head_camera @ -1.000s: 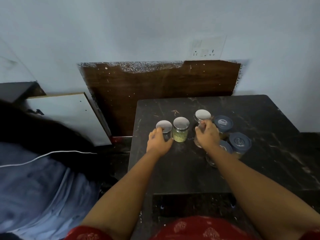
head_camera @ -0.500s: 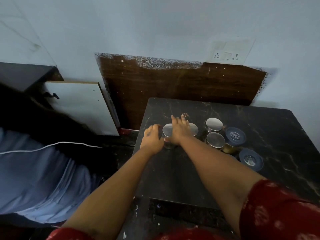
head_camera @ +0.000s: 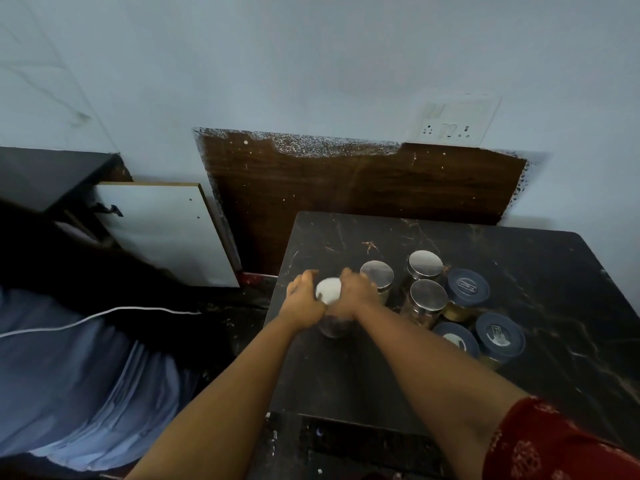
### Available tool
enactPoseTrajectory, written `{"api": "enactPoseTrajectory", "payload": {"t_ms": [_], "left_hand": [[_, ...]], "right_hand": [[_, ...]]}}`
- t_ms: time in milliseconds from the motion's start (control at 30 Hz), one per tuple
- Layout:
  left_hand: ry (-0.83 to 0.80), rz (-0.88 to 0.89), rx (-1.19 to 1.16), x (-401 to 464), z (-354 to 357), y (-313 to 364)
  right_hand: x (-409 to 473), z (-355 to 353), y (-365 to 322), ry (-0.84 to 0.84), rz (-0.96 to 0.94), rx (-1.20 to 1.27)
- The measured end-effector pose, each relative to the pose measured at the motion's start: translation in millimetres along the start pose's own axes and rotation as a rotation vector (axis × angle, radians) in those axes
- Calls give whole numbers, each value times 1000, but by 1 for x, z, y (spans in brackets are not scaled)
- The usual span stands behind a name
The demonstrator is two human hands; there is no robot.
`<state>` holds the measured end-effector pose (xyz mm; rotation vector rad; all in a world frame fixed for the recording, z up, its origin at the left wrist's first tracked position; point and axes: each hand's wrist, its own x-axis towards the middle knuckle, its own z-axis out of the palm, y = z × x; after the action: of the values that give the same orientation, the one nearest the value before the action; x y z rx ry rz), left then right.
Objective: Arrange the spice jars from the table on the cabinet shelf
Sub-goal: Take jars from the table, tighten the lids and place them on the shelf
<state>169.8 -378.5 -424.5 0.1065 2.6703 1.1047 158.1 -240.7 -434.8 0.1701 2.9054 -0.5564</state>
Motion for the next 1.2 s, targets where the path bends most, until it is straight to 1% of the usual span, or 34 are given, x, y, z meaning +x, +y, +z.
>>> {"api": "enactPoseTrajectory", "payload": {"t_ms": [100, 167, 233, 267, 300, 333, 367, 400, 433, 467, 533, 600, 667, 733, 800, 833, 900, 967, 1033, 1100, 1200], "left_hand": [[-43, 17, -77, -3, -5, 6], [-30, 76, -180, -7, -11, 17], [42, 121, -278, -9, -17, 29], [59, 111, -327, -9, -19, 35], [34, 74, -421, -10, -21, 41], [-42, 20, -587, -12, -22, 48], [-160, -39, -788, -15, -22, 54], [-282, -77, -961, -17, -22, 59], [-367, -85, -1071, -20, -22, 64], [-412, -71, -1110, -22, -22, 68], [-386, -29, -1029, -25, -22, 74], [-251, -21, -833, -27, -23, 80], [-116, -45, -743, -27, -22, 88], [-86, -50, -679, -28, -19, 97], [-52, -63, -636, -29, -16, 102], [-69, -82, -699, -28, -17, 104], [-217, -108, -952, -26, -20, 106], [-351, -72, -1142, -29, -21, 110], [-392, -55, -1206, -28, -21, 115], [-432, -56, -1200, -25, -21, 120], [-448, -93, -1200, -23, -25, 129]], "right_hand": [[-1, -27, -10, 25, 167, 362], [-5, -50, -17, -37, 237, 529], [-12, -70, -18, -95, 237, 706], [-14, -76, -16, -122, 226, 832], [-17, -81, -13, -152, 225, 983], [-22, -84, -10, -205, 227, 1147], [-28, -87, -8, -273, 223, 1293], [-33, -91, -6, -337, 213, 1395], [-39, -95, -5, -370, 203, 1455], [-42, -98, -4, -372, 194, 1491], [-48, -103, -1, -332, 179, 1513], [-53, -106, 2, -273, 195, 1456], [-57, -107, 2, -155, 260, 1341], [-57, -108, -3, -61, 316, 1305], [-59, -111, -9, -63, 334, 1323], [-59, -115, -10, -68, 339, 1320], [-59, -122, -7, -74, 335, 1309], [-60, -129, -4, -67, 304, 1336], [-58, -135, -1, -37, 268, 1337], [-56, -138, 0, -24, 258, 1366], [-51, -141, -3, 51, 310, 1399]]}}
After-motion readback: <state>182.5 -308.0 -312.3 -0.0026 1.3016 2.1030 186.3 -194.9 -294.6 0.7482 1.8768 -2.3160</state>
